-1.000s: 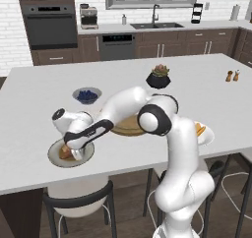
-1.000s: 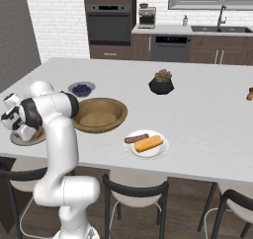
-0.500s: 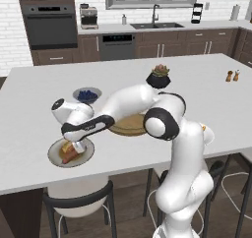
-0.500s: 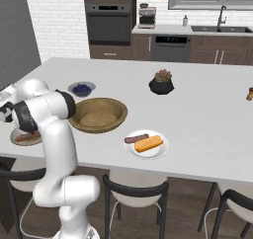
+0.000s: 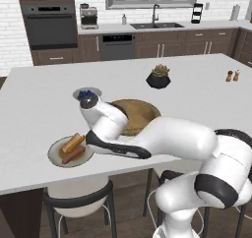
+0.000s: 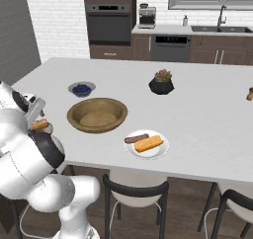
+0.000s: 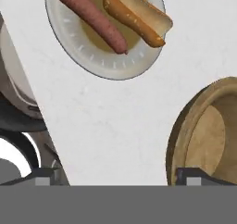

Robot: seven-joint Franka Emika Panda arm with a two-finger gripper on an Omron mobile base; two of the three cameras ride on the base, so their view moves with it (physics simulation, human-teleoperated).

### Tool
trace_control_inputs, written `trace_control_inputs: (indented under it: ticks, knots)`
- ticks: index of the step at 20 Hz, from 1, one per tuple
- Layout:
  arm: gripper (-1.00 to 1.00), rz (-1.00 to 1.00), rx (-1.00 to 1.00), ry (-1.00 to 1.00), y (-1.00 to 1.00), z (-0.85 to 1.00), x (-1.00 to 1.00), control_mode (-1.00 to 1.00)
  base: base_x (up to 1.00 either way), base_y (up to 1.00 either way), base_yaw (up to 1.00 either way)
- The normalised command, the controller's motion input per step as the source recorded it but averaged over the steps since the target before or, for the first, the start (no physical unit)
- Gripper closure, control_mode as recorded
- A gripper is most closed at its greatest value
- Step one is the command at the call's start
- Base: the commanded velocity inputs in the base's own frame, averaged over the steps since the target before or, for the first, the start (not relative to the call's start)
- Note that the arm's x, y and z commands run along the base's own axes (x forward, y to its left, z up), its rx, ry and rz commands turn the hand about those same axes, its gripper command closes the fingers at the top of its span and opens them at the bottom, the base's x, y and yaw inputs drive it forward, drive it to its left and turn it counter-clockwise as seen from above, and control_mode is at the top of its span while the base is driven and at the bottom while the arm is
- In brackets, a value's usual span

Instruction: Place one bun and one sausage from the bowl on each plate.

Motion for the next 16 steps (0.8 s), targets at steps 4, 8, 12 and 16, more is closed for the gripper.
trace_control_inputs:
  ticks: [4,8,12,16]
  knots:
    - [-1.0,-0.04,0.33,-0.37,-1.0,1.0,-1.0,-1.0,0.0,0.0,0.0]
    - [-1.0,-0.01,0.33,-0.39,-1.0,1.0,-1.0,-1.0,0.0,0.0,0.0]
    - [-1.0,-0.01,0.35,-0.44,-1.0,0.94,-0.98,-1.0,0.0,0.0,0.0]
    - [-1.0,-0.04,0.35,-0.4,-1.0,0.93,-0.73,-1.0,0.0,0.0,0.0]
